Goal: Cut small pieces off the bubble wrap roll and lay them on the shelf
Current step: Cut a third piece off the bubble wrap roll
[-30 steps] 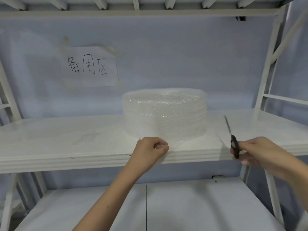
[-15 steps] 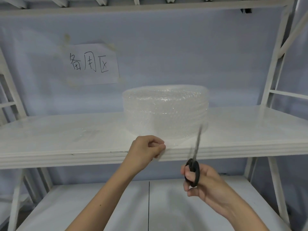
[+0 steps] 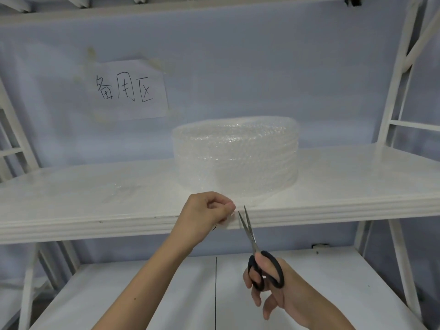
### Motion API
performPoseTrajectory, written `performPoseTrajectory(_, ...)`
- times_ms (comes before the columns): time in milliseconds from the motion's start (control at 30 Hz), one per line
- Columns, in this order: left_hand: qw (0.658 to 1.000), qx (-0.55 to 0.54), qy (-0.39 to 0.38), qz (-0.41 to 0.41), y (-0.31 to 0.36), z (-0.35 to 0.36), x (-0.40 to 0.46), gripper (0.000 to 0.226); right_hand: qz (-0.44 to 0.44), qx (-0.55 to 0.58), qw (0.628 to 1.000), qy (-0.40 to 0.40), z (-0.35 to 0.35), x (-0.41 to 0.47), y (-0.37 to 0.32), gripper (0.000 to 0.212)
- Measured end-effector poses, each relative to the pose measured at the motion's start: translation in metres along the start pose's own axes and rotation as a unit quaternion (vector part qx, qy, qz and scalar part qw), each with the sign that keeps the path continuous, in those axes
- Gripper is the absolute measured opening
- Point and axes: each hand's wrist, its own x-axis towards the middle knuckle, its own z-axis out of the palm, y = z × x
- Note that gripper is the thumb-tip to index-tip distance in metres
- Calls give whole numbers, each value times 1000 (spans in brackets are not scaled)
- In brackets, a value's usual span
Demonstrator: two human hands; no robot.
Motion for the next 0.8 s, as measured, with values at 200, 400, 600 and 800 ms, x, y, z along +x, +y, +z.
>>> performPoseTrajectory(200,999,-39,-1,-4,0,4,-3,4,-50,-36,998,-15,1,14,-20,47)
performPoseTrajectory(400,999,-49,-6,-22,0,0,0,12,-80,-52,995,-38,-10,25,-26,48)
performPoseTrajectory(600,997,-74,-11,-36,0,-1,1,7,-105,-61,992,-34,-11,33,-24,44)
performPoseTrajectory(800,997,-64,-33,-28,0,0,-3,7,-121,-49,989,-73,-14,37,-25,56)
